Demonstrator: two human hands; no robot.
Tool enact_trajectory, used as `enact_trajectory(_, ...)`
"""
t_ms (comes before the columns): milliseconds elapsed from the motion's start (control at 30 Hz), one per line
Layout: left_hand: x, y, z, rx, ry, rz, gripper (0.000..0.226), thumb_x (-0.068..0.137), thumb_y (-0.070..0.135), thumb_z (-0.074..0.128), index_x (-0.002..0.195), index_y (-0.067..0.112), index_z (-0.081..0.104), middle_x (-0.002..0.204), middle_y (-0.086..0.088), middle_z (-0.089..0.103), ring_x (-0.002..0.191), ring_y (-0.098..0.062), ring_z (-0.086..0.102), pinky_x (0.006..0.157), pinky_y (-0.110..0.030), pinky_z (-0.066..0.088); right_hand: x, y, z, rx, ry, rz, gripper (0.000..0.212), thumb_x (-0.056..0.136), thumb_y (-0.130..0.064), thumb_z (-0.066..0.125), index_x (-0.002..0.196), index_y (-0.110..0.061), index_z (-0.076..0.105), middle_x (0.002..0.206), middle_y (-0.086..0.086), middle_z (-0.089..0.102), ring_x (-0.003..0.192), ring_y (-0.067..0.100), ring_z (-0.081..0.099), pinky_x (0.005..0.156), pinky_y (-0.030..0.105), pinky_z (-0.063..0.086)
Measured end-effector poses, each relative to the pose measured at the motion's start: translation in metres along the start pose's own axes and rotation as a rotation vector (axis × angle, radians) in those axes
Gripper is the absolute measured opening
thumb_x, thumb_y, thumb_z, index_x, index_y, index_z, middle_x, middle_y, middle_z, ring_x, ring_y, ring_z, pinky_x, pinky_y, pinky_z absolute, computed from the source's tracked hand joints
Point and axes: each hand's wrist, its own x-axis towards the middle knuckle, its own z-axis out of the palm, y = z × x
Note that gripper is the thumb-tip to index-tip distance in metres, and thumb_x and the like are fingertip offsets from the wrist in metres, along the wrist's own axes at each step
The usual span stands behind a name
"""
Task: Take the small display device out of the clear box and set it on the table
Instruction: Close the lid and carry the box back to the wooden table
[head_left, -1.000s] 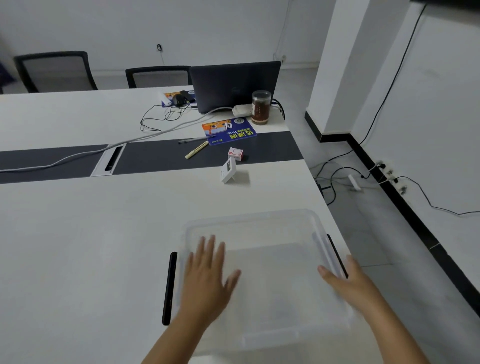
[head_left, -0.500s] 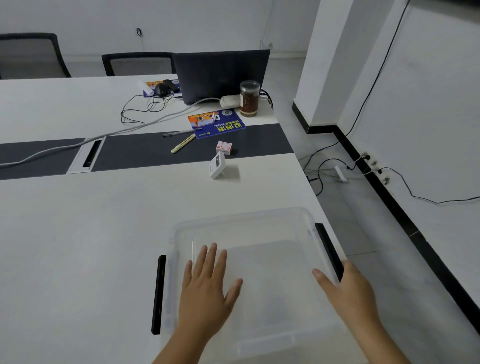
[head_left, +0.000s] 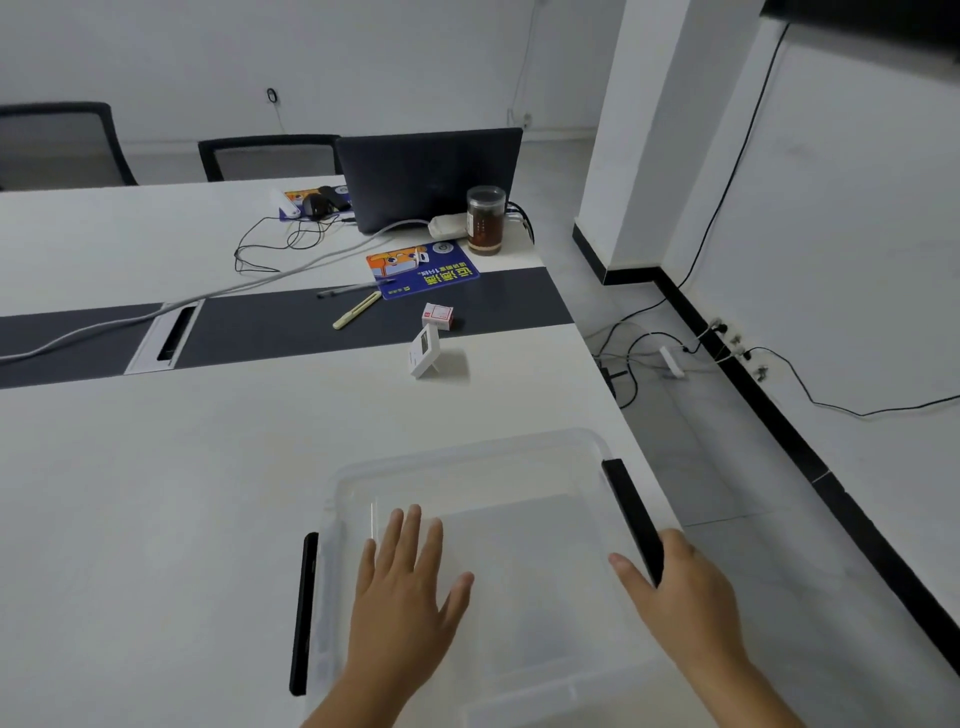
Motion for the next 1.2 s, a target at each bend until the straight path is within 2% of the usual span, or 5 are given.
enact_trajectory(267, -0.012, -0.026, -0.013, -0.218, 0.37, -0.142, 0.076, 0.086, 0.057, 0.021, 0.107, -0.005, 0.059, 0.108, -0.029, 0.065, 0.114, -0.033, 0.046, 0.094, -0.041, 0.036, -0.005, 0.0, 0.006, 0.117, -0.072, 0.061, 0.052, 0.082, -0.039, 0.056, 0.116, -0.001, 0.044, 0.107, 0.016, 0.059, 0.093, 0.032, 0.059, 0.063, 0.028, 0.037)
enact_trajectory(433, -0.033, -0.046, -0.041, -0.754, -0.037, -0.775, 0.073, 0.076, 0.036, 0.065, 0.129, -0.004, 0.035, 0.119, -0.024, 0.052, 0.11, -0.035, 0.049, 0.088, -0.042, 0.038, -0.005, 0.001, 0.006, 0.205, -0.117, 0.1, 0.052, 0.082, -0.035, 0.058, 0.118, -0.001, 0.043, 0.101, 0.017, 0.059, 0.085, 0.031, 0.056, 0.064, 0.03, 0.039)
enact_trajectory(567, -0.046, -0.046, -0.041, -0.784, 0.083, -0.746, 0.041, 0.059, 0.042, 0.07, 0.07, 0.007, 0.052, 0.063, -0.004, 0.052, 0.067, -0.028, 0.051, 0.052, -0.031, 0.031, -0.004, 0.0, 0.005, 0.228, -0.135, 0.112, 0.051, 0.082, -0.034, 0.059, 0.117, -0.001, 0.044, 0.088, 0.01, 0.053, 0.076, 0.026, 0.049, 0.061, 0.03, 0.037)
enact_trajectory(867, -0.054, -0.03, -0.035, -0.726, 0.223, -0.692, 0.036, 0.071, 0.023, 0.072, 0.095, 0.009, 0.05, 0.078, -0.005, 0.055, 0.075, -0.03, 0.052, 0.062, -0.033, 0.034, -0.005, -0.007, -0.002, 0.258, -0.181, 0.14, 0.049, 0.081, -0.027, 0.062, 0.116, 0.002, 0.044, 0.08, 0.009, 0.05, 0.072, 0.027, 0.046, 0.049, 0.021, 0.032)
enact_trajectory(1200, -0.059, -0.03, -0.039, -0.723, 0.229, -0.613, 0.046, 0.074, 0.017, 0.069, 0.114, 0.008, 0.049, 0.074, 0.011, 0.049, 0.075, -0.02, 0.048, 0.066, -0.028, 0.033, -0.008, -0.01, -0.005, 0.299, -0.218, 0.173, 0.054, 0.081, -0.023, 0.062, 0.124, 0.002, 0.041, 0.107, 0.02, 0.058, 0.095, 0.034, 0.053, 0.074, 0.032, 0.04)
